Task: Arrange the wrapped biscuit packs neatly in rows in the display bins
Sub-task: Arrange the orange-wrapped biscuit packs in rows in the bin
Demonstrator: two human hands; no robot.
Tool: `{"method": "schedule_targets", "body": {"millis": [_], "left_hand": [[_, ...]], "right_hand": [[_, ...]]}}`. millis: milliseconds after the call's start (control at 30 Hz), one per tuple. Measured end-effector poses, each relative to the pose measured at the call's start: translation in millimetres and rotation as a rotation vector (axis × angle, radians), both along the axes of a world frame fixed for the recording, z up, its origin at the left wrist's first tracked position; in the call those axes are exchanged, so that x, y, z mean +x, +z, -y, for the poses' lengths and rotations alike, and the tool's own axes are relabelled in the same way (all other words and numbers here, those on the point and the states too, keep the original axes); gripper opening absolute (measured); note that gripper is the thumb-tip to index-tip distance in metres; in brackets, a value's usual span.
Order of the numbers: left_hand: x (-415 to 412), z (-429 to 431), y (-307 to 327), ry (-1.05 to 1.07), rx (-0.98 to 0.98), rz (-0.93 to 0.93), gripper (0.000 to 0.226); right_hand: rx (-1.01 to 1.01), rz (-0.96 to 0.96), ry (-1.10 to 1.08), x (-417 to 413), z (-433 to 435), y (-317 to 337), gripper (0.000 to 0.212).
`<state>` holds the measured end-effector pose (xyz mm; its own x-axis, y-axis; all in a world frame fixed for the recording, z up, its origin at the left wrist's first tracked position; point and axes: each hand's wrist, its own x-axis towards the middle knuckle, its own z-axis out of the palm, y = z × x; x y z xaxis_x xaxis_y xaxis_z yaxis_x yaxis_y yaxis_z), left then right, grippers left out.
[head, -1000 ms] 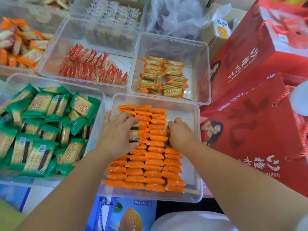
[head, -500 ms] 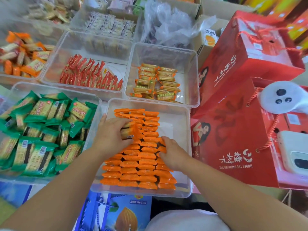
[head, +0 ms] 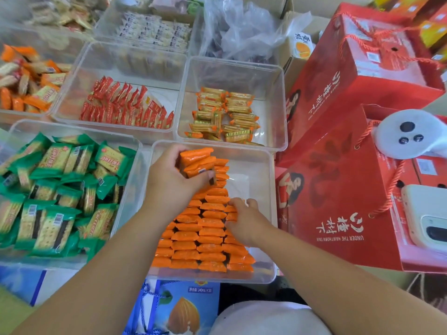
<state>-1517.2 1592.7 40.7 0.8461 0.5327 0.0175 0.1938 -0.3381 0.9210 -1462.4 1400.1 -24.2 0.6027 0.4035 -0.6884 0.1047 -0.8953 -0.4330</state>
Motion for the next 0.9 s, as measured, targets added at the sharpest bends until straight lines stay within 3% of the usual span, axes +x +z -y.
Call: {"method": "schedule_targets", "body": {"millis": [133,333,533,667,767,900], "left_hand": [[25.9,15.5,-4.8,-0.112,-0.057,-0.022,0.055],[64.8,43.7,-28.0,-0.295,0.037,-0.019,0.045],[81.2,52.4,-56.9,-0.557,0.359,-0.207,0.040],[85.9,49.1,-65.7,-0.840,0.772,-0.410,0.044],[90.0,42.3,-66.6,-0.972,0.757,-0.506,0.055],[90.9,37.6,-68.2,-1.075,0.829,-0.515,0.054]], "right_hand": [[0.055,-0.136,-0.082,-8.3,5.7,0.9,0.072],[0.105,-0.148,-0.134,-11.7,8.5,1.1,0.073],[0.142,-0.146,-0.189,-13.4,9.5,1.6,0.073],[0.162,-0.165,-0.224,-13.6,10.1,3.8,0.076],[0.261,-0.188,-0.379,-15.0,10.3,7.1,0.078],[0.361,-0.310,-0.615,-18.1,16.0,9.9,0.062]]}}
